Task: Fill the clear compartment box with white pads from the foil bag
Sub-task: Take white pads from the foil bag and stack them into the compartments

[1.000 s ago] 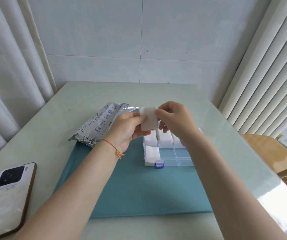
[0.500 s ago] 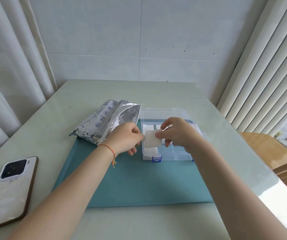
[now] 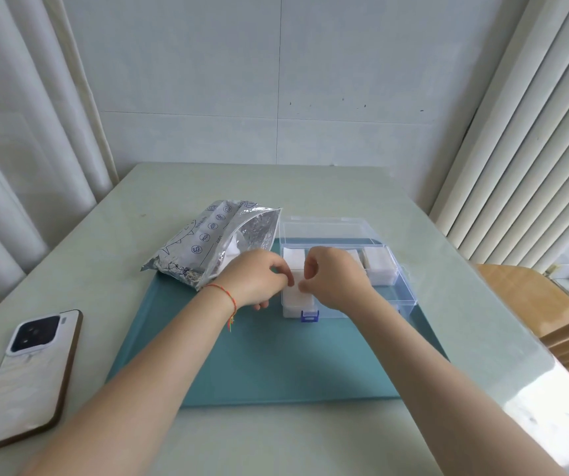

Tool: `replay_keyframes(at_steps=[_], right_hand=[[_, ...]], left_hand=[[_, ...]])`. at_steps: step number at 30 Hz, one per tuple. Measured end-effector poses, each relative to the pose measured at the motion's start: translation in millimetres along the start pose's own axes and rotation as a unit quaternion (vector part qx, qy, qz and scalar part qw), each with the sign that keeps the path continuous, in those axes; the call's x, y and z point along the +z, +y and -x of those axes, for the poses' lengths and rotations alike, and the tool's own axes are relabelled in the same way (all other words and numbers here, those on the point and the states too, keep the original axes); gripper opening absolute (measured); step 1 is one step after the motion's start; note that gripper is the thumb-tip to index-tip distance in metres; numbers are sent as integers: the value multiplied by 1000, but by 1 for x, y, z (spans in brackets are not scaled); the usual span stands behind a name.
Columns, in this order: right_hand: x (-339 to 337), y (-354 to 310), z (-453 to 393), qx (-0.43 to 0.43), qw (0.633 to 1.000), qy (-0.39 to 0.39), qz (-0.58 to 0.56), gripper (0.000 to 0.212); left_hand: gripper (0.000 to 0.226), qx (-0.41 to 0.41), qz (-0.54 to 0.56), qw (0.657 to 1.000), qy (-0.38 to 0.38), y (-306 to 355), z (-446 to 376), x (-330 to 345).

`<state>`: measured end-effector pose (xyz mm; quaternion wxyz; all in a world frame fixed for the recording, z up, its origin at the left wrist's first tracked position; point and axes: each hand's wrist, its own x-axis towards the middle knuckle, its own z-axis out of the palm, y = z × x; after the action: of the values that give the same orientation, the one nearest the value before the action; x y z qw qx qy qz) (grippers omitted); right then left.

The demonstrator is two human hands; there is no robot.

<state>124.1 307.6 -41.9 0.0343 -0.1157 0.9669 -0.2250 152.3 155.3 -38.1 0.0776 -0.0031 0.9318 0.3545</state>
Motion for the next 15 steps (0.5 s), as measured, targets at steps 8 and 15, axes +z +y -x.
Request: replay_keyframes(at_steps=[8, 15], right_hand=[[-9, -8, -3, -28, 993, -68, 96, 12], [-26, -19, -5, -85, 991, -33, 95, 16]], left_hand=[[14, 35, -99, 994, 13, 6, 5, -3], [7, 85, -93, 904, 408, -6, 16, -29]])
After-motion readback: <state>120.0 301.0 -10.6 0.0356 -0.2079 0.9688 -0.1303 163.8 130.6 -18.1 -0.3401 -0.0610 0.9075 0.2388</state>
